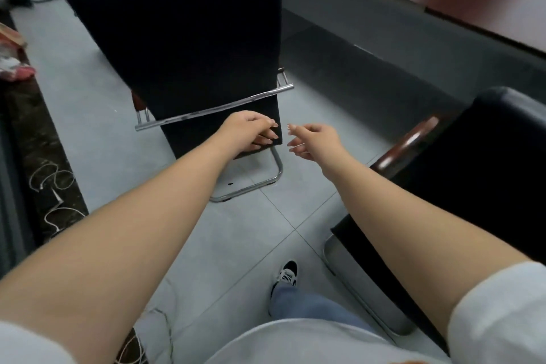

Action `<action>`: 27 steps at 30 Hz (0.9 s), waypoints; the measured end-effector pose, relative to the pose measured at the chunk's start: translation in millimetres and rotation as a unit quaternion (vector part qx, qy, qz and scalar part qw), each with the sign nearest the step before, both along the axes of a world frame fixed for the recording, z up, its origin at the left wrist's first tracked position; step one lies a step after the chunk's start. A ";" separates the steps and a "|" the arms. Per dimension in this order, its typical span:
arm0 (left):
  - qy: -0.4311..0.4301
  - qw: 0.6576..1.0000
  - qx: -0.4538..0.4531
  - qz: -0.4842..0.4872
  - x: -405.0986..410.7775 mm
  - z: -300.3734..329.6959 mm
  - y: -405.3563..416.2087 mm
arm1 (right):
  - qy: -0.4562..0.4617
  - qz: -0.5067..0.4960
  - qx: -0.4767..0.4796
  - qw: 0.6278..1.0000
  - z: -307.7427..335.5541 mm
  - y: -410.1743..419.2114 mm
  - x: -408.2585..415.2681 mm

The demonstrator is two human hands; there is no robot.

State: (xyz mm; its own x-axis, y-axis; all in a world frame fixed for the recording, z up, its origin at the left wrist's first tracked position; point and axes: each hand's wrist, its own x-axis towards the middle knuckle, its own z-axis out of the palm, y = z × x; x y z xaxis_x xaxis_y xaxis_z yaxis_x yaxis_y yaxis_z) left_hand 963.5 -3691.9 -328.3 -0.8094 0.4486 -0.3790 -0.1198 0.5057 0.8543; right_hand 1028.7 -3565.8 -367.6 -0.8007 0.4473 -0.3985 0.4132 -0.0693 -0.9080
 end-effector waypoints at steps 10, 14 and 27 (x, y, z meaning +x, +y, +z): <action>-0.039 0.994 -0.012 -0.105 -103.4 -4.7 129.3 | 0.007 -0.167 -0.057 0.984 -1.9 90.8 -91.5; -0.068 0.982 -0.034 -0.172 -121.8 -17.8 181.9 | -0.006 -0.253 -0.058 0.966 -12.5 128.9 -97.5; -0.133 0.900 -0.077 -0.409 -146.7 -64.2 350.1 | -0.054 -0.584 -0.070 0.807 -40.6 228.9 -74.4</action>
State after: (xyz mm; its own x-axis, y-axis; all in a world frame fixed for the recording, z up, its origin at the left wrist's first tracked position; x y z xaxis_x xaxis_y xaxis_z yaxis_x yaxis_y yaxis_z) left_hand 816.8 -3341.8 -392.5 -0.1043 0.7783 -0.6192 0.1555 0.6277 0.7628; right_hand 954.3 -3336.9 -408.2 0.1772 0.8165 -0.5495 0.0677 -0.5671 -0.8209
